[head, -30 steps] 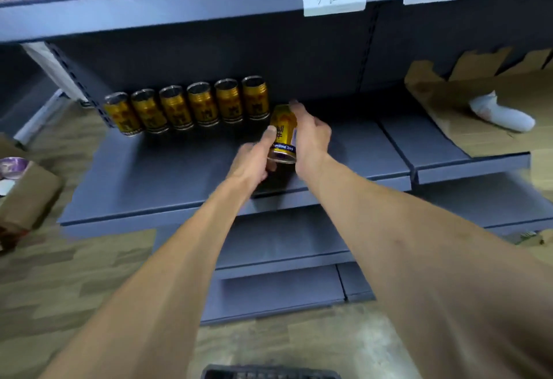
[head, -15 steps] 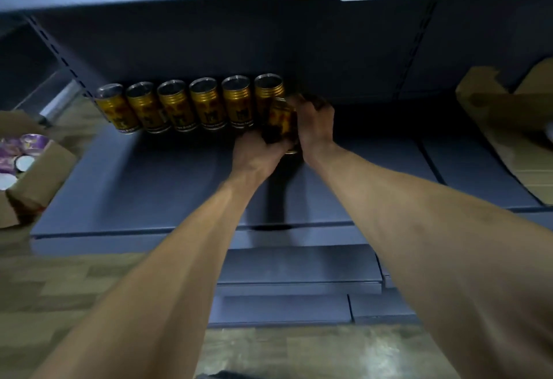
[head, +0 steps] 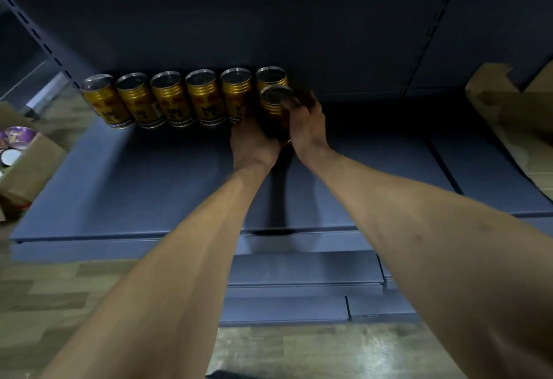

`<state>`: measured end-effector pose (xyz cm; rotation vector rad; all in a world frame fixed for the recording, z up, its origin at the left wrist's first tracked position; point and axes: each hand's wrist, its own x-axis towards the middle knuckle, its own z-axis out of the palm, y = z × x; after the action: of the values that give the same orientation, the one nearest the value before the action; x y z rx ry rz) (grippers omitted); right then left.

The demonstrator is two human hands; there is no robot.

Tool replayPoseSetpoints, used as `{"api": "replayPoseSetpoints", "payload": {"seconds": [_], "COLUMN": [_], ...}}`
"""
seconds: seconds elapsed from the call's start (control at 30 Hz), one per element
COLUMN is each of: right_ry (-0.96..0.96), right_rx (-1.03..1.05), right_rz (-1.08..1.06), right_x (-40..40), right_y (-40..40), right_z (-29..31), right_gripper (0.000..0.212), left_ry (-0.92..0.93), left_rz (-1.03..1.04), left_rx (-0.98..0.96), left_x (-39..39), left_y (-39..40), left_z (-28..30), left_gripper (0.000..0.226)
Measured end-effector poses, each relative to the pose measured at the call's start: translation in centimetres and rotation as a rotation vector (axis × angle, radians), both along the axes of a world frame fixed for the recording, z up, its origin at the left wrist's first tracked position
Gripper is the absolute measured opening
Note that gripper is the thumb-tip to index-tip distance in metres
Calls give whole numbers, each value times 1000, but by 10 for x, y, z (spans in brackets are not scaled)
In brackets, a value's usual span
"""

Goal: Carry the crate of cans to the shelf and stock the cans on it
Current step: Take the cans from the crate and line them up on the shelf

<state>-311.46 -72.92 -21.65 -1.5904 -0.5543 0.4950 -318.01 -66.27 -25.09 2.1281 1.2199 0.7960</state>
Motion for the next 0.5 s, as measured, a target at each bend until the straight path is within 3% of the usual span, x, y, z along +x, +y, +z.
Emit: {"api": "replayPoseSetpoints", "payload": {"seconds": [0.13,0.3,0.5], "right_ry": [-12,-28,102], "right_rx": [-25,-73,-60], "right_rz": [59,42,-18], "right_x": [9,12,7], "right_y": [1,2,5], "right_z": [-2,-3,-10], "right_gripper": [31,36,50], "left_ry": [11,-5,-12], "left_rz": [-14,-7,17], "left_rx": [12,20,-32], "left_x": [2,5,6], "left_y": [3,-3,-8], "left_z": [2,5,7], "left_gripper": [58,61,49]}}
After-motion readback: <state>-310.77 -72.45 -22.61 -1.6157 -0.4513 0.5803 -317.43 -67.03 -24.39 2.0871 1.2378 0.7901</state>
